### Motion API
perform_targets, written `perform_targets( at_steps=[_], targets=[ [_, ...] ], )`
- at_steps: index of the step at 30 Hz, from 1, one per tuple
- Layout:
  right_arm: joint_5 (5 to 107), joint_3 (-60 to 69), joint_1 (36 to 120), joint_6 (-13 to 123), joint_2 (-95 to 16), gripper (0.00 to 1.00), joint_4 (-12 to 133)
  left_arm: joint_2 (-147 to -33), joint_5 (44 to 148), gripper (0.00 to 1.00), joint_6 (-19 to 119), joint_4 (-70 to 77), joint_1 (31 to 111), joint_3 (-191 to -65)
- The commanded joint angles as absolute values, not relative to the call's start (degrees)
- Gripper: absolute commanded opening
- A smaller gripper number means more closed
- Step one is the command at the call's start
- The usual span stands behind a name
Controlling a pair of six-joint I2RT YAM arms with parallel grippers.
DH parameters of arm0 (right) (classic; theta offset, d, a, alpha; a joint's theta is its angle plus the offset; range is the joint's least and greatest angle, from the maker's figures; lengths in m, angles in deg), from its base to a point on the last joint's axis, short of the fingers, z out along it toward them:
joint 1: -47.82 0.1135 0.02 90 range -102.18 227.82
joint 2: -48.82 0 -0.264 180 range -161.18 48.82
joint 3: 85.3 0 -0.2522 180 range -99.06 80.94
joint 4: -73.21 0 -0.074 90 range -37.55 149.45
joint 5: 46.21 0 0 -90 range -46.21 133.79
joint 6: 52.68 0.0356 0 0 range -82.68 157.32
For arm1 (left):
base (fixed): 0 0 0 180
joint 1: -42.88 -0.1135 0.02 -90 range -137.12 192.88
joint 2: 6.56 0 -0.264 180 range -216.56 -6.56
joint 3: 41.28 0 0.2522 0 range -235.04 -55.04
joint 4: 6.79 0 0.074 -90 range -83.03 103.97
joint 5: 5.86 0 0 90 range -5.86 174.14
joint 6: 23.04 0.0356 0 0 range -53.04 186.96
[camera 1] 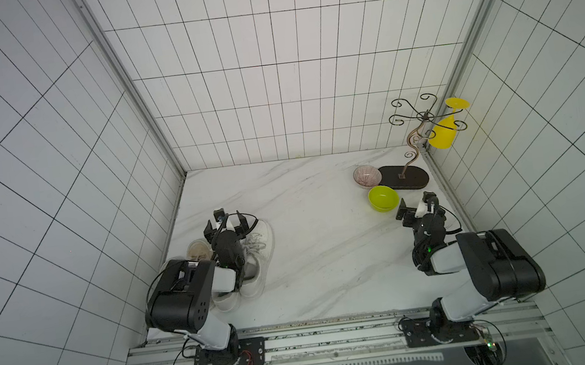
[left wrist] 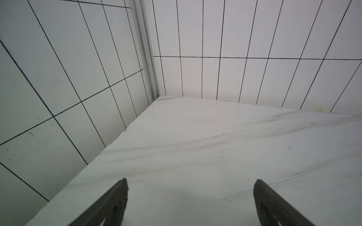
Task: Remove the insole from the shoe
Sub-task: Move the shoe to the center of the board.
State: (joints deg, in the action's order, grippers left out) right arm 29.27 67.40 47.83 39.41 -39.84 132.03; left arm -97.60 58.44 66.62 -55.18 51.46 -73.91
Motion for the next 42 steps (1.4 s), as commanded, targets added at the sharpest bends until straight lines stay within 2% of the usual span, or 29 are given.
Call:
perform_targets(
  at_steps=[1,30,33,36,42],
  targets=[
    [29.8,67.6,47.4,39.0,-39.8,1.0,133.9,-98.2,58.6,0.98,67.4,-56.6,51.6,-73.6],
    [29.8,67.6,47.4,39.0,-39.8,0.99,133.9,-97.9,59.1,0.98,68.3,-57.1,51.7,-73.4],
    [30.1,66.9,48.1,37.8,-37.5,0.99,131.6,-93.7,56.8,0.98,69.2,-50.7,52.9,-75.1],
    [27.7,64.7,51.1,34.8,-30.6,1.0,122.4,-86.8,55.3,0.96,71.3,-34.9,55.6,-80.8],
    [24.6,61.3,56.2,38.0,-18.6,1.0,110.5,-77.6,48.6,0.98,61.7,-23.6,56.8,-86.7]
  ],
)
